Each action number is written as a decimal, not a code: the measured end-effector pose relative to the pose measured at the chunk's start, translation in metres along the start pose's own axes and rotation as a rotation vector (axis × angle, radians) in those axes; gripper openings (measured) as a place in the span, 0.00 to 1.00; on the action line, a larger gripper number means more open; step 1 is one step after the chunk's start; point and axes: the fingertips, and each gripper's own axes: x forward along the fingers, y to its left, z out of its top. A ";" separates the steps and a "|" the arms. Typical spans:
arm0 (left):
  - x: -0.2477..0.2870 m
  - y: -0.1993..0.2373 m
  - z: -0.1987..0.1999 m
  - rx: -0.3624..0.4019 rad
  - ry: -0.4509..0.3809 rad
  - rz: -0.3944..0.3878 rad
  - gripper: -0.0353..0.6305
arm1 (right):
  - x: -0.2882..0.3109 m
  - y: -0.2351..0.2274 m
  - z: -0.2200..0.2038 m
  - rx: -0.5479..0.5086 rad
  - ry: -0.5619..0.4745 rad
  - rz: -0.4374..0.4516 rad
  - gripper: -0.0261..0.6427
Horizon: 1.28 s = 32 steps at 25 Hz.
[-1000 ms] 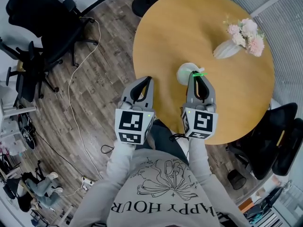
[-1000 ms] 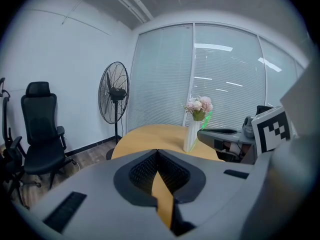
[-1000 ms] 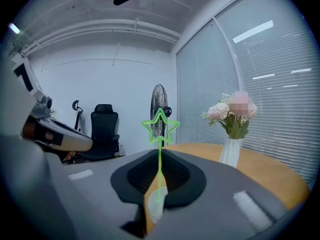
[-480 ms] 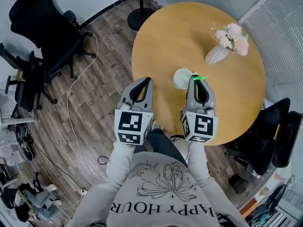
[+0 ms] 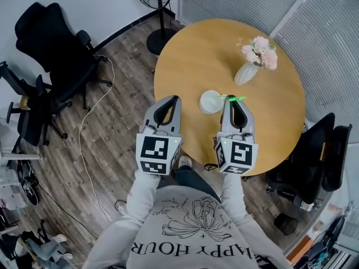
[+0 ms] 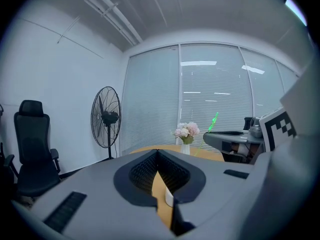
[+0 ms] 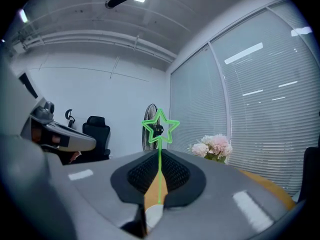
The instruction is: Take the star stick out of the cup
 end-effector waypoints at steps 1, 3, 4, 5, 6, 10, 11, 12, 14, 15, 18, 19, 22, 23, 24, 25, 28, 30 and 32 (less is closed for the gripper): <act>-0.002 -0.001 0.004 0.003 -0.008 -0.003 0.06 | -0.003 -0.001 0.004 -0.002 -0.006 -0.005 0.08; -0.005 -0.004 0.010 0.009 -0.023 -0.009 0.06 | -0.008 -0.001 0.011 -0.005 -0.017 -0.014 0.08; -0.006 -0.005 0.014 0.012 -0.030 -0.012 0.06 | -0.010 -0.002 0.014 -0.005 -0.022 -0.017 0.08; -0.007 -0.006 0.017 0.014 -0.037 -0.014 0.06 | -0.012 -0.002 0.017 -0.004 -0.026 -0.020 0.08; -0.008 -0.007 0.020 0.017 -0.044 -0.017 0.06 | -0.014 -0.002 0.020 -0.003 -0.029 -0.024 0.08; -0.013 -0.011 0.033 0.025 -0.071 -0.026 0.06 | -0.020 -0.003 0.030 -0.001 -0.041 -0.036 0.08; -0.014 -0.011 0.036 0.027 -0.078 -0.029 0.06 | -0.021 -0.003 0.032 0.002 -0.043 -0.040 0.08; -0.016 -0.011 0.038 0.029 -0.084 -0.031 0.06 | -0.023 -0.003 0.034 0.005 -0.045 -0.045 0.08; -0.017 -0.010 0.043 0.032 -0.093 -0.036 0.06 | -0.024 -0.003 0.037 0.009 -0.046 -0.056 0.08; -0.018 -0.010 0.045 0.033 -0.097 -0.038 0.06 | -0.024 -0.003 0.039 0.008 -0.046 -0.061 0.08; -0.021 -0.011 0.050 0.036 -0.109 -0.043 0.06 | -0.028 -0.004 0.045 0.009 -0.051 -0.073 0.08; -0.023 -0.013 0.051 0.038 -0.112 -0.045 0.06 | -0.032 -0.005 0.046 0.009 -0.054 -0.077 0.08; -0.024 -0.014 0.058 0.042 -0.125 -0.050 0.06 | -0.034 -0.008 0.051 0.012 -0.059 -0.087 0.08; -0.023 -0.013 0.060 0.043 -0.127 -0.051 0.06 | -0.033 -0.008 0.052 0.015 -0.060 -0.089 0.08; -0.023 -0.012 0.061 0.045 -0.130 -0.053 0.06 | -0.032 -0.009 0.054 0.017 -0.062 -0.091 0.08; -0.024 -0.013 0.062 0.046 -0.132 -0.054 0.06 | -0.033 -0.009 0.055 0.017 -0.064 -0.093 0.08; -0.027 -0.015 0.064 0.047 -0.138 -0.056 0.06 | -0.037 -0.009 0.057 0.015 -0.069 -0.093 0.08; -0.026 -0.013 0.066 0.046 -0.139 -0.057 0.06 | -0.035 -0.008 0.060 0.015 -0.069 -0.091 0.08; -0.024 -0.011 0.068 0.046 -0.138 -0.059 0.06 | -0.031 -0.008 0.061 0.014 -0.067 -0.090 0.08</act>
